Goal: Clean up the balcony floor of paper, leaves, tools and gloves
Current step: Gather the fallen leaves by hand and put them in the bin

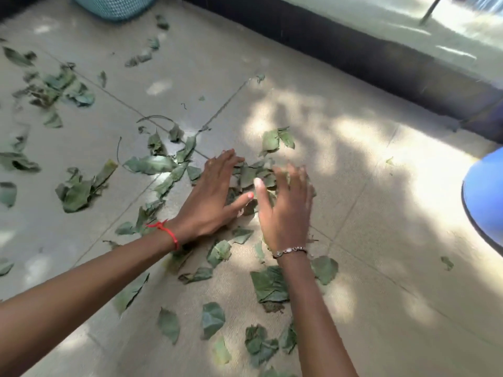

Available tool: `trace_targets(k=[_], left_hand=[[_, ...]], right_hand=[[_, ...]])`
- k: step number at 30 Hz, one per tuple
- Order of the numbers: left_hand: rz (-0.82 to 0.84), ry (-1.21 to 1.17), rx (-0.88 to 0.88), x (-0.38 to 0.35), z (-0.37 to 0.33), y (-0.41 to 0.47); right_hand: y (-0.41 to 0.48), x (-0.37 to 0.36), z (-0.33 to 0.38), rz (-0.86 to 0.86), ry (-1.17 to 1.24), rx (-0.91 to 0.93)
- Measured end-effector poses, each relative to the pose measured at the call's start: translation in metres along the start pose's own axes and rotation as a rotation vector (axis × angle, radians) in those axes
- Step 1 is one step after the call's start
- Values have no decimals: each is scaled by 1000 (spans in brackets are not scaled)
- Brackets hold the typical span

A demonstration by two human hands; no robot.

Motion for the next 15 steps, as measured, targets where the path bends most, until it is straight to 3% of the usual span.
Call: trace_targets(k=[2,4,6,10,13,15], left_hand=[[-39,-85,-4,15,1,-11],[-99,-76,-17,27,6,-17],[-176,-51,-2,43,14,-23],[-260,43,139,67,46,-26],[-245,40,290,77,75,-33],[-224,16,338,79,88,-38]], right_hand=[[1,-3,15,19,230,61],[5,4,7,-47,290,26],[17,13,-2,-83,194,35],[55,-3,-13,170,-25,3],[64,-21,-1,282,-181,109],[56,-31,17,345,-95,134]])
Point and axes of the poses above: each hand's wrist, its own y-axis towards the middle knuckle, its own x-axis out of the back of the hand, z = x × y, the point moved 6 cm from there along y, towards the middle knuckle, and after that the axes turned 10 degrees about x, right-handed, at the moved point
